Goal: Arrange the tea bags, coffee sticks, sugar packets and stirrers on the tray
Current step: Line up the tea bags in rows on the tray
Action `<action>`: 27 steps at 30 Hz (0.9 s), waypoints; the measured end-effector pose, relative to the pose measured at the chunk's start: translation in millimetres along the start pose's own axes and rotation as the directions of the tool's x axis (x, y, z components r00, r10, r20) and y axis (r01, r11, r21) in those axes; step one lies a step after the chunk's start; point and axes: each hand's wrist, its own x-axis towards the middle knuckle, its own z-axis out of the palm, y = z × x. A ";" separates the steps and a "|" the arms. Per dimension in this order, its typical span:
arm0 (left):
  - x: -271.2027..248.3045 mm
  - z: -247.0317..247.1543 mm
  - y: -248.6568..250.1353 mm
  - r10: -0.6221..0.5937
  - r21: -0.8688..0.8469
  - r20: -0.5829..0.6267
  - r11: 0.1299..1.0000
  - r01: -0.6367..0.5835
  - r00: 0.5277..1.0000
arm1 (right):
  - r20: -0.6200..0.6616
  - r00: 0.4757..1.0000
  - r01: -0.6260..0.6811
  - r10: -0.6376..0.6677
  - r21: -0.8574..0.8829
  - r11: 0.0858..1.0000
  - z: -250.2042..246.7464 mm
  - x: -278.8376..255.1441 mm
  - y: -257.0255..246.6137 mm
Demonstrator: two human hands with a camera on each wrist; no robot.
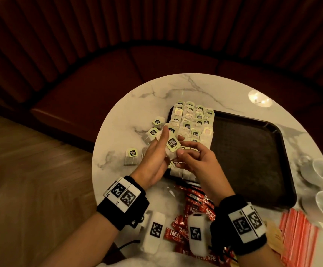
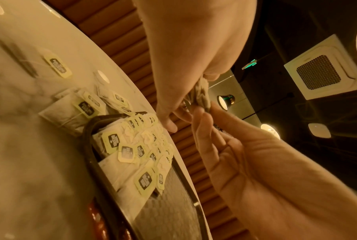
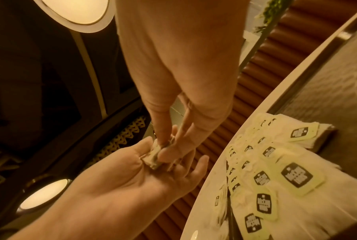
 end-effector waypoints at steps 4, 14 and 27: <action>3.1 -4.6 3.9 0.016 -0.092 -0.012 0.996 -0.017 1.000 | -0.040 0.998 0.043 -0.044 -0.035 0.998 -8.7 -1.9 -4.3; 1.9 -10.5 3.6 0.143 -0.066 0.038 0.988 -0.140 0.989 | -0.062 0.992 0.099 -0.107 -0.113 0.989 -22.6 -7.1 -17.6; 4.8 -14.5 7.6 0.000 -0.113 -0.032 0.994 -0.004 1.000 | -0.256 0.965 0.047 -0.057 -0.045 0.998 -61.7 17.9 -11.5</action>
